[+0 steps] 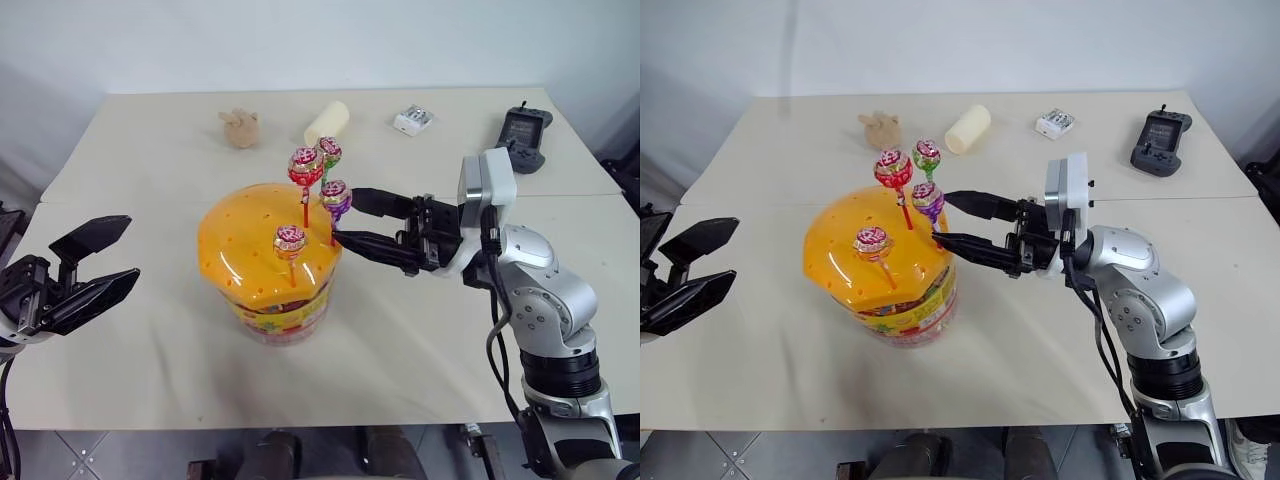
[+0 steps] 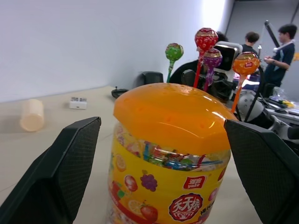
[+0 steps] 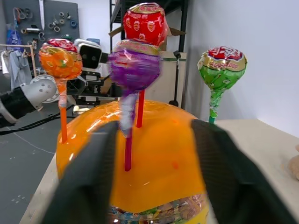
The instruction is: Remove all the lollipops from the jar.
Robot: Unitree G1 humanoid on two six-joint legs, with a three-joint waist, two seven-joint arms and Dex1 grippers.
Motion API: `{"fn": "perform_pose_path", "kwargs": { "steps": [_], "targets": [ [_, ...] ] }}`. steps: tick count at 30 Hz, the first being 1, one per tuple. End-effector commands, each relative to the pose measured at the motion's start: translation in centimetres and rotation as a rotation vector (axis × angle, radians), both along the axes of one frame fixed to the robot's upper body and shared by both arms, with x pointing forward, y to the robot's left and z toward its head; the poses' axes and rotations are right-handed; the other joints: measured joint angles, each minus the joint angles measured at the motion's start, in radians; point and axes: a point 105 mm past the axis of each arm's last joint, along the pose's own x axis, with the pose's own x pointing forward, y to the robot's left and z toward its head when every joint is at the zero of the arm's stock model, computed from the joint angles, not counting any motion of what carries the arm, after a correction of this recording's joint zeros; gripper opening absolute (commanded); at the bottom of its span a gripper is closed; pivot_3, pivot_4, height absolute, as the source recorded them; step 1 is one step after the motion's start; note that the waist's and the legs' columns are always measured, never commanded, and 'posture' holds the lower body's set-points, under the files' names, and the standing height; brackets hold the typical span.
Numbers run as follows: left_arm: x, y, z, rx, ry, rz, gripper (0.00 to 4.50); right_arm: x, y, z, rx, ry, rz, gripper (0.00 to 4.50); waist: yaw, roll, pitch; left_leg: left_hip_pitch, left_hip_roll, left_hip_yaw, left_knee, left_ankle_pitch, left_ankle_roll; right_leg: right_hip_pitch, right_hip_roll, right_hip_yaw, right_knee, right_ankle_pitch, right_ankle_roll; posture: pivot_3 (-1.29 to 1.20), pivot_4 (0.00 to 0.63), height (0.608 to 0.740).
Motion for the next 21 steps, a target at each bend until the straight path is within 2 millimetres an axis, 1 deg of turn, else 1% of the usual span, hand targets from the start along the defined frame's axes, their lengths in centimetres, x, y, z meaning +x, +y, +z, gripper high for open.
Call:
{"fn": "perform_pose_path", "kwargs": {
  "steps": [1, 4, 8, 10, 12, 15, 17, 19, 21],
  "targets": [
    [-0.1, -0.3, 0.8, 0.036, -0.051, -0.005, 4.50, -1.4, 0.5, 0.7, 0.015, -0.031, 0.079, 1.09, 0.000, 0.000, 0.000, 0.000, 0.000, 0.000, 0.000, 0.000, 0.000, 0.000, 0.000, 0.000, 0.000, 0.000, 0.000, 0.00, 0.150, 0.740],
    [0.0, -0.5, 0.9, 0.032, -0.063, -0.013, 4.50, -1.8, 0.3, 1.1, 0.038, -0.037, 0.110, 0.07, 0.002, 0.000, 0.000, 0.000, 0.000, 0.000, 0.000, 0.000, 0.000, 0.000, 0.000, 0.000, 0.000, 0.000, 0.000, 0.00, 0.150, 0.740],
    [0.1, -0.6, 0.8, 0.030, -0.060, -0.026, 4.50, -1.5, -0.5, 2.0, 0.087, -0.037, 0.092, 0.03, 0.001, 0.000, 0.000, 0.000, 0.000, 0.000, 0.000, 0.000, 0.000, 0.000, 0.000, 0.000, 0.000, 0.000, 0.000, 0.00, 0.150, 0.740],
    [0.1, -0.6, 0.8, 0.029, -0.060, -0.029, 4.50, -1.0, -1.5, 2.6, 0.103, -0.048, 0.050, 0.03, 0.002, 0.000, 0.000, 0.000, 0.000, 0.000, 0.000, 0.000, 0.000, 0.000, 0.000, 0.000, 0.000, 0.000, 0.000, 0.00, 0.150, 0.740],
    [0.2, -0.6, 0.8, 0.029, -0.059, -0.030, 4.50, -0.9, -2.0, 2.7, 0.102, -0.051, 0.034, 0.03, 0.003, 0.000, 0.000, 0.000, 0.000, 0.000, 0.000, 0.000, 0.000, 0.000, 0.000, 0.000, 0.000, 0.000, 0.000, 0.00, 0.150, 0.740],
    [0.3, -0.5, 0.7, 0.027, -0.060, -0.026, 4.50, -0.7, -2.5, 2.6, 0.088, 0.009, 0.025, 0.03, 0.003, 0.000, 0.000, 0.000, 0.000, 0.000, 0.000, 0.000, 0.000, 0.000, 0.000, 0.000, 0.000, 0.000, 0.000, 0.00, 0.150, 0.740],
    [0.4, -0.5, 0.7, 0.026, -0.057, -0.026, 4.50, -0.7, -2.8, 3.0, 0.103, 0.018, 0.022, 0.46, 0.001, 0.000, 0.000, 0.000, 0.000, 0.000, 0.000, 0.000, 0.000, 0.000, 0.000, 0.000, 0.000, 0.000, 0.000, 0.00, 0.150, 0.740],
    [0.5, -0.5, 0.6, 0.027, -0.054, -0.029, 4.50, -0.8, -3.1, 3.4, 0.112, 0.004, 0.008, 1.00, 0.001, 0.000, 0.000, 0.000, 0.000, 0.000, 0.000, 0.000, 0.000, 0.000, 0.000, 0.000, 0.000, 0.000, 0.000, 0.00, 0.150, 0.740],
    [0.6, -0.5, 0.6, 0.028, -0.054, -0.030, 4.50, -0.7, -3.5, 3.6, 0.119, -0.007, -0.017, 1.70, 0.002, 0.000, 0.000, 0.000, 0.000, 0.000, 0.000, 0.000, 0.000, 0.000, 0.000, 0.000, 0.000, 0.000, 0.000, 0.00, 0.150, 0.740]
  ]
}}
